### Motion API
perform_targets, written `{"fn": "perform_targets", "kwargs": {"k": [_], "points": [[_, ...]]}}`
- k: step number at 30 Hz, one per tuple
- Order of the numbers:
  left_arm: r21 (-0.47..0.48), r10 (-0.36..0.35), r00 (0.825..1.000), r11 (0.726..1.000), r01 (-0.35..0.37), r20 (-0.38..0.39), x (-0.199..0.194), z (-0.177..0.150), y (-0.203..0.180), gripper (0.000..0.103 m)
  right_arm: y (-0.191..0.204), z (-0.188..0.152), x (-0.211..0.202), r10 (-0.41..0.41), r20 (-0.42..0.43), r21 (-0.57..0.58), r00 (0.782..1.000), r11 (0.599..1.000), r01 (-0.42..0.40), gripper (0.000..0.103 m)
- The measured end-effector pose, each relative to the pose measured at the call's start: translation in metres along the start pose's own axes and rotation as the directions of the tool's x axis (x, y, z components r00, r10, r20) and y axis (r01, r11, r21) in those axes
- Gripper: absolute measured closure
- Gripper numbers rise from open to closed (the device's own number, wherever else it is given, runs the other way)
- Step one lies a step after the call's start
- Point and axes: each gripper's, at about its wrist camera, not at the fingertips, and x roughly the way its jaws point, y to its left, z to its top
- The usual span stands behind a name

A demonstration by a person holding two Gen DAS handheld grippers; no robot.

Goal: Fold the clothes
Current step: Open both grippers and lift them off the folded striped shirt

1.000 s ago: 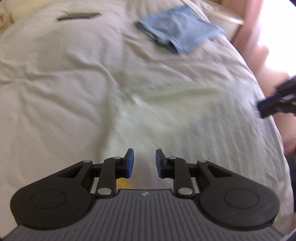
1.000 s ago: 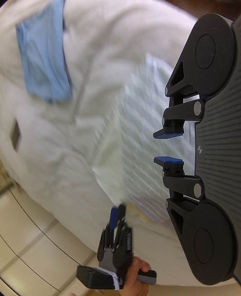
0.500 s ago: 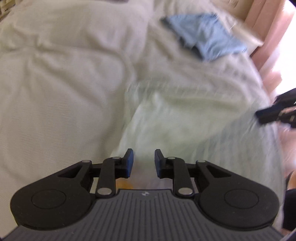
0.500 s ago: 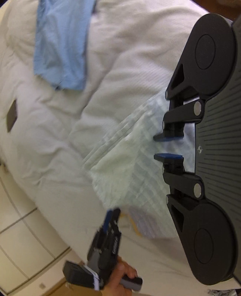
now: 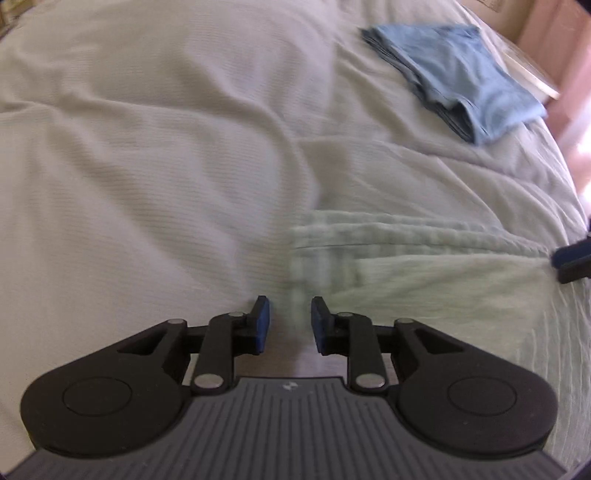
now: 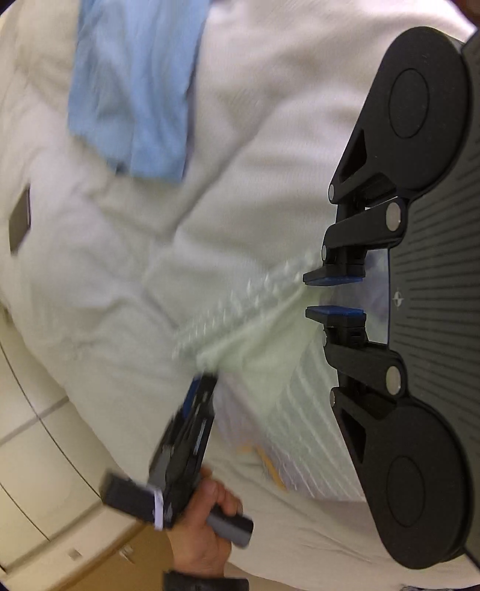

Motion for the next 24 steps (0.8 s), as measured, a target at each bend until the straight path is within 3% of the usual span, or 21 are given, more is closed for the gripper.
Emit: {"fn": "perform_targets", "kwargs": {"k": [3,5,11,15,18,24], "points": [[0.008,0.036,0.999,0.999,-0.036,0.041,-0.029,-0.001,-0.002,0.084,-0.007,-0.006,-0.017,-0.067,0.011,0.042,0.998,0.997,0.066,0.079],[0.052,0.001,0.998,0.999,-0.005,0.064,-0.046,-0.004,-0.019,0.084,-0.005,-0.011,-0.031,-0.084,0.035,0.064,0.996,0.995,0.081,0.079],[0.187,-0.153,0.988,0.971,0.148,0.011,-0.025,-0.016,-0.093,0.083,0.040,-0.018,-0.019,0.041,0.032,0.015,0.999,0.999,-0.042,0.079],[0.140,-0.149,0.988,0.980,0.142,0.039,0.011,-0.010,-0.091,0.080,0.036,-0.023,0.008,0.046,0.006,0.023,0.999,0.999,-0.047,0.080],[0.113,-0.150,0.987,0.983,0.142,0.057,0.024,0.002,-0.079,0.079,0.021,-0.028,0.004,0.033,0.014,0.031,0.999,0.999,-0.034,0.088],[0.061,-0.042,0.996,0.997,0.037,0.077,0.005,0.019,-0.055,0.082,-0.001,-0.044,-0.016,-0.024,-0.010,0.066,1.000,0.997,0.025,0.088]]}}
